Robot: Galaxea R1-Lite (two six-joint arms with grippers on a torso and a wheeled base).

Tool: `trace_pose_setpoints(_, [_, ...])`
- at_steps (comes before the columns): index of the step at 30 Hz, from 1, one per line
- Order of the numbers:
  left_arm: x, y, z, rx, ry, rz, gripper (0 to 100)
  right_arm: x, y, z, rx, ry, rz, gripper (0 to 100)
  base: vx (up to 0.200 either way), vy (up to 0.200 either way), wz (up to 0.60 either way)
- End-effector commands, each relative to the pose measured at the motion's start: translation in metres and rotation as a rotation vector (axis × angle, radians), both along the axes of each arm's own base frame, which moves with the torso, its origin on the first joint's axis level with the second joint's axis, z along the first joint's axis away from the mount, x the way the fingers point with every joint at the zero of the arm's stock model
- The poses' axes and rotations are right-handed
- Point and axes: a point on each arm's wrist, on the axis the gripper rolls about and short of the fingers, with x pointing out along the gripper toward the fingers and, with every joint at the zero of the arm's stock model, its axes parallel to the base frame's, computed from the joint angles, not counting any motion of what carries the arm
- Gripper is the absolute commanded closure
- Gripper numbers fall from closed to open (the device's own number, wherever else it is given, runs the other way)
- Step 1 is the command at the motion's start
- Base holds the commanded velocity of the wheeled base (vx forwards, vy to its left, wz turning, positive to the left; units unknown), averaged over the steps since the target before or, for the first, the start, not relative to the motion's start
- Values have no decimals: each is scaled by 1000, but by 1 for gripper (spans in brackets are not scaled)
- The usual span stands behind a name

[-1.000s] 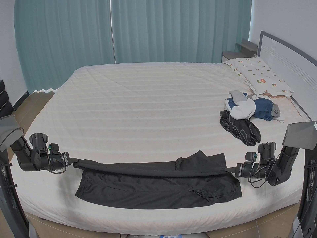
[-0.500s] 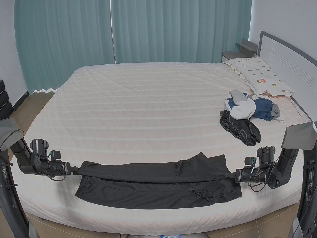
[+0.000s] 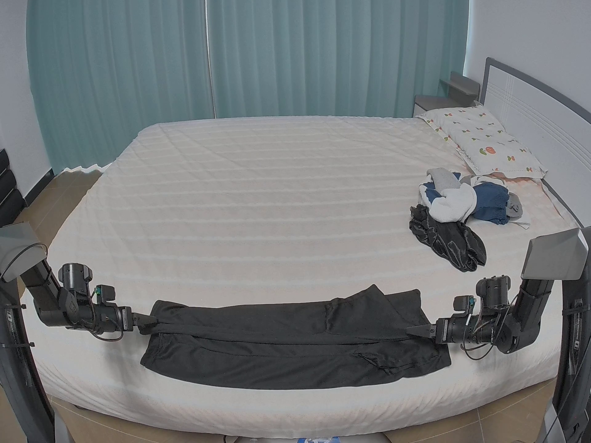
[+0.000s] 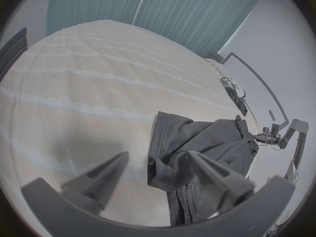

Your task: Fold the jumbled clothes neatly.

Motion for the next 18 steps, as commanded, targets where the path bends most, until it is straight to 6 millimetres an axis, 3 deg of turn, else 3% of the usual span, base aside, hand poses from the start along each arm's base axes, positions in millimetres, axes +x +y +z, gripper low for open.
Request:
trace_pose_setpoints(1, [-1,0,-1,-2,-1,0,0,3,-2,11,9,-42,-8,0,0,0,0])
trace_pose_setpoints(9, [1,12,16,-79,-43,37,0,12,-1,43,81,-127,-54,0,0,0,0])
trace_pose_setpoints(11, [8,17,31,-165,-51,103,0,16,6,49,123,-161,-60,0,0,0,0])
trace_pose_setpoints(15, [26,14,44,-273,-25,220,0,22,13,44,155,-139,-77,0,0,0,0])
trace_pose_setpoints(18, [44,0,49,-303,7,320,0,29,11,35,192,-99,-117,0,0,0,0])
